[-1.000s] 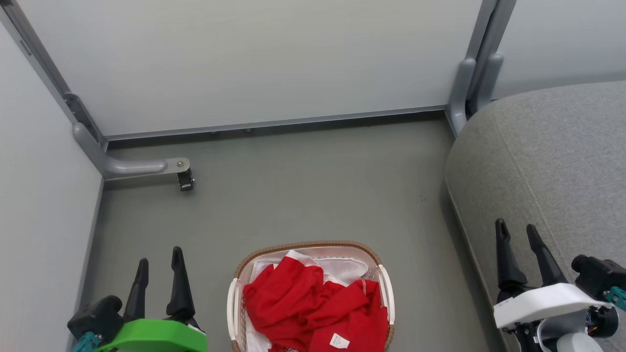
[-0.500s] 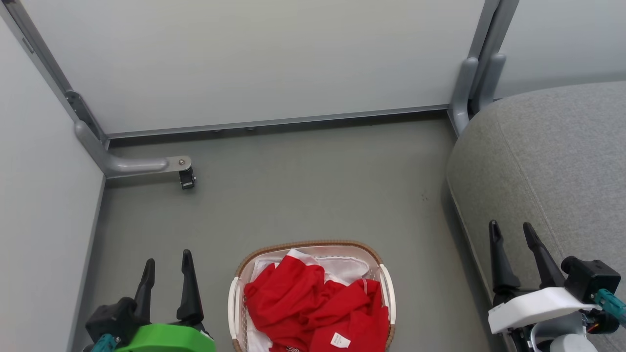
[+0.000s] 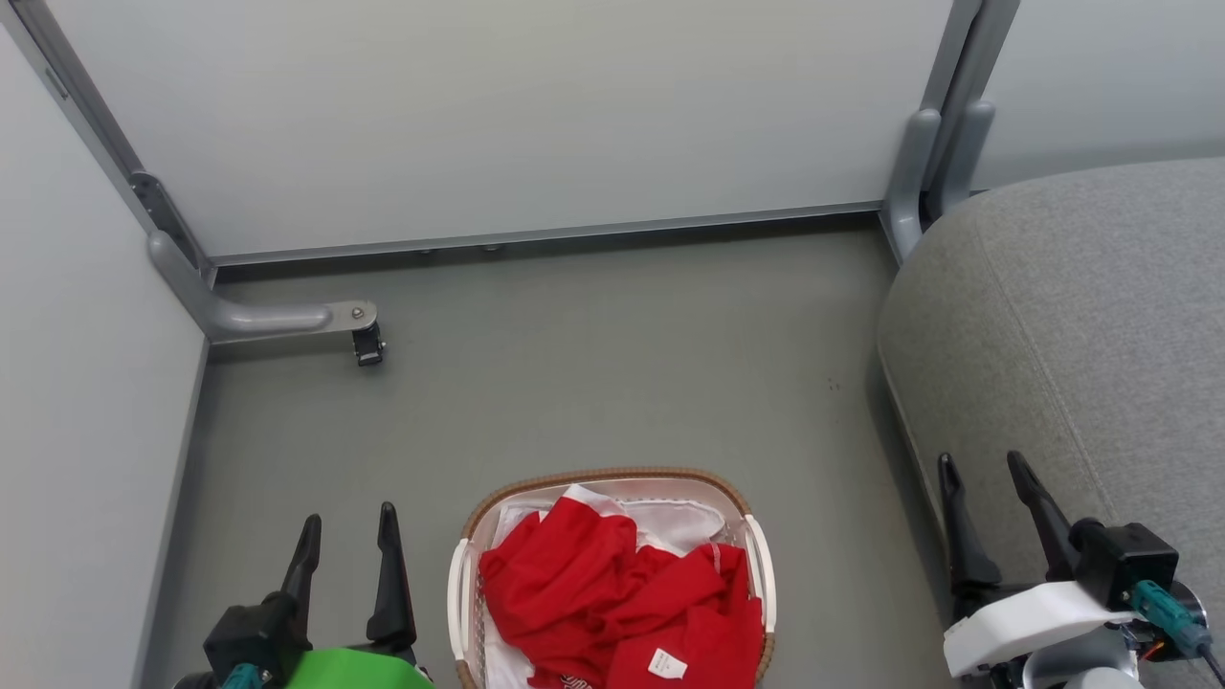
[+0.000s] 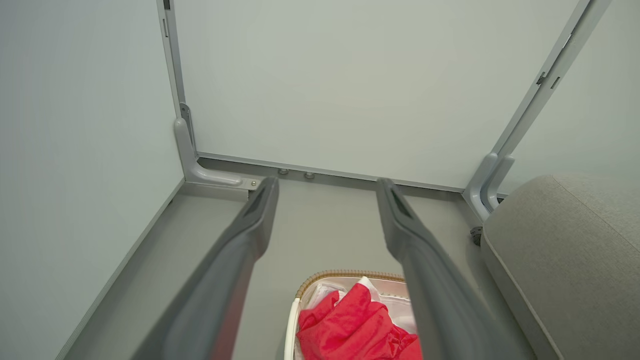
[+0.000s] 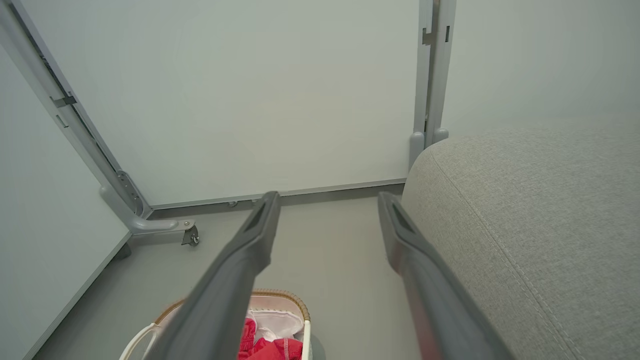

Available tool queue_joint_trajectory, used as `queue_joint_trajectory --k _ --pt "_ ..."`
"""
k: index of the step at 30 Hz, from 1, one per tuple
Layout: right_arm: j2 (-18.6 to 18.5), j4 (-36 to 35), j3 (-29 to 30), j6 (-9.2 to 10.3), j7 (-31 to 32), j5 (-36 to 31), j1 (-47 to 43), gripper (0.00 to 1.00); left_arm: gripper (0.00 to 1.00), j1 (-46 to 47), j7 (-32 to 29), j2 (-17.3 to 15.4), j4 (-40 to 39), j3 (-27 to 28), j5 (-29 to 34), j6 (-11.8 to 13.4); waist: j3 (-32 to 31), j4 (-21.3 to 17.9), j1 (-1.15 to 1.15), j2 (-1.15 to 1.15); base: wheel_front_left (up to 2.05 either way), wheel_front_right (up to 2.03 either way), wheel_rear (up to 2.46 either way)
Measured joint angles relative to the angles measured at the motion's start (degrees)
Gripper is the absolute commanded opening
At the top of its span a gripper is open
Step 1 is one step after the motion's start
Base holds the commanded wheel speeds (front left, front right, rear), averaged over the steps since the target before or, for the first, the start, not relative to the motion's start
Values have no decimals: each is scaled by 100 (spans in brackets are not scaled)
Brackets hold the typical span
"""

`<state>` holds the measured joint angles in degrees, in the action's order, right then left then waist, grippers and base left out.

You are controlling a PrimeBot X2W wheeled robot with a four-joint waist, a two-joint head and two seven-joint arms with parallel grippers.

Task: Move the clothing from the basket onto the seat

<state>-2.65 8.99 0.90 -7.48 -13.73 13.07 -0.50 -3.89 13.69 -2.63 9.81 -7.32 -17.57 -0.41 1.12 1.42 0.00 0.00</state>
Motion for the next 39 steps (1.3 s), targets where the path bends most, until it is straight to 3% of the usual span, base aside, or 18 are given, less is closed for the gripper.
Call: queue_joint_trajectory --k 13,39 --pt "-4 51 -94 -1 -126 -469 -4 100 100 -20 134 -3 98 -98 407 41 17 20 0 0 0 0 0" --pt "-4 65 -83 -2 -126 -467 -4 100 100 -20 145 -5 178 -140 407 34 37 43 0 0 0 0 0"
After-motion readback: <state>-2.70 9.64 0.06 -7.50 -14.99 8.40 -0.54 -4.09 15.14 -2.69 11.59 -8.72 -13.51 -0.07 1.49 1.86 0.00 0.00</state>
